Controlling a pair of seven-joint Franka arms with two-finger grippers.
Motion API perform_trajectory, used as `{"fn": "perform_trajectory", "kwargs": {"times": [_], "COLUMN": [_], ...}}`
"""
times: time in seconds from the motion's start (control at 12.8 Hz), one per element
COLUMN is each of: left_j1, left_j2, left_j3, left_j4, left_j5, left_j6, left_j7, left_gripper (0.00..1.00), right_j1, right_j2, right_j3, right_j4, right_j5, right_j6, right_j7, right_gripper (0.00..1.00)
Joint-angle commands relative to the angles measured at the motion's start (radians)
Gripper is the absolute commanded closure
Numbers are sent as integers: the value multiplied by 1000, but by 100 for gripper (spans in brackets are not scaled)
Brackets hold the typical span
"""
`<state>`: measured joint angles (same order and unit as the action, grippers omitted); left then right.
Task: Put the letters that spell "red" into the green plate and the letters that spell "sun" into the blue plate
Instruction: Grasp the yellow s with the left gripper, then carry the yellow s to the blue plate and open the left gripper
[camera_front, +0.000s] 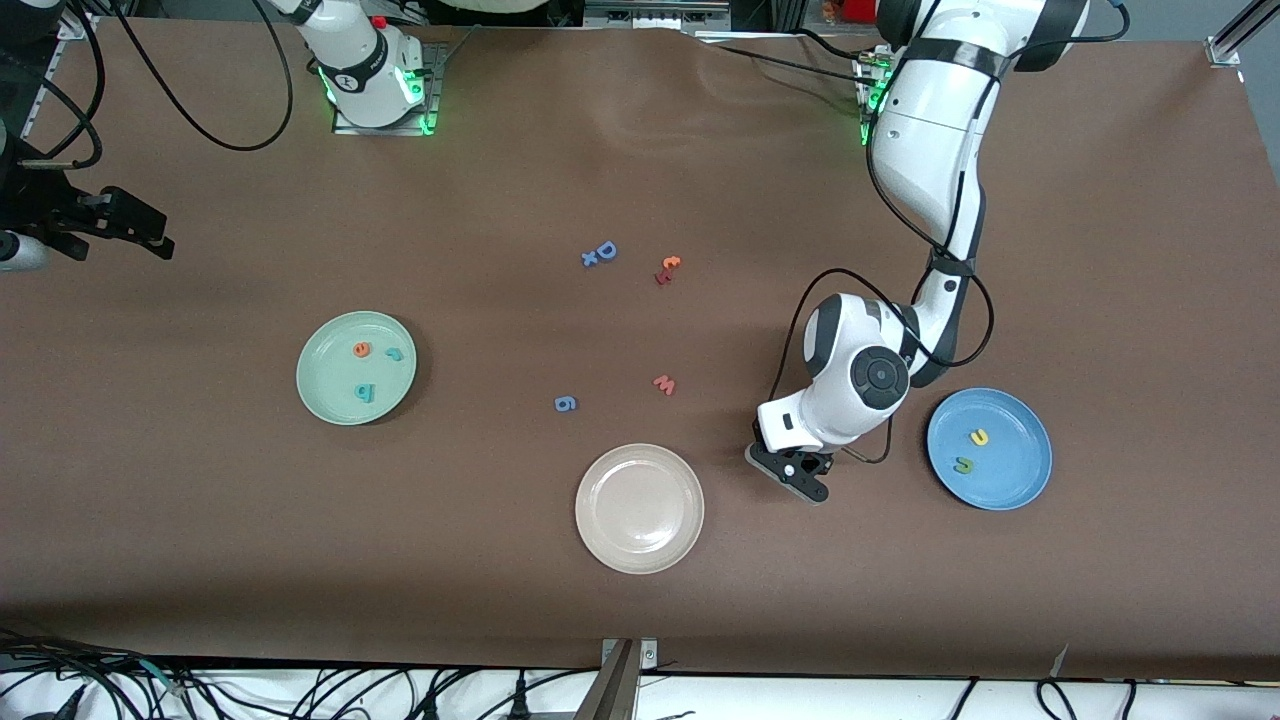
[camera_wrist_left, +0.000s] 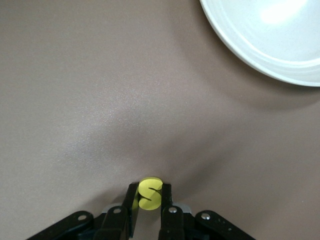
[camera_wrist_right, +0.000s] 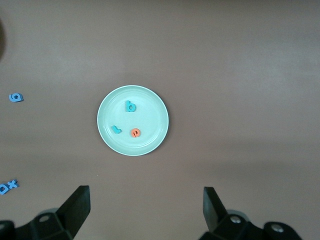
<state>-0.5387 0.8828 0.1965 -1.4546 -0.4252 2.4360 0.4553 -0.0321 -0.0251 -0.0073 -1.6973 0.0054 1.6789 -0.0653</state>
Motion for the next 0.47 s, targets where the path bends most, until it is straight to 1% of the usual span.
{"fn": "perform_trajectory", "kwargs": {"times": [0.0,0.08,0.23,0.31,0.39], "left_j1": [12,23,43,55,60], "left_j2": [-10,-15,-48,-64,-67], "left_j3": [50,78,106,130,171], "left_j4": [17,17,16,10,11], "left_j5": [-43,-46,-41,-37,-38], "left_j6": [-17,-41,-72,-92,-139], "left_j7": [84,126,189,221,285], "left_gripper": [100,100,100,100,100], "right_j1": [-2,-2,-2,-2,-2], "right_j2": [11,11,13,13,16], "right_j3": [3,3,4,4,4], "right_j4": [28,27,27,28,28], "right_j5": [-7,-8,-9,-9,-7], "right_j6": [-13,-13,-13,-10,-10], "right_j7": [-13,-13,-11,-11,-11], "right_gripper": [0,0,0,0,0]}}
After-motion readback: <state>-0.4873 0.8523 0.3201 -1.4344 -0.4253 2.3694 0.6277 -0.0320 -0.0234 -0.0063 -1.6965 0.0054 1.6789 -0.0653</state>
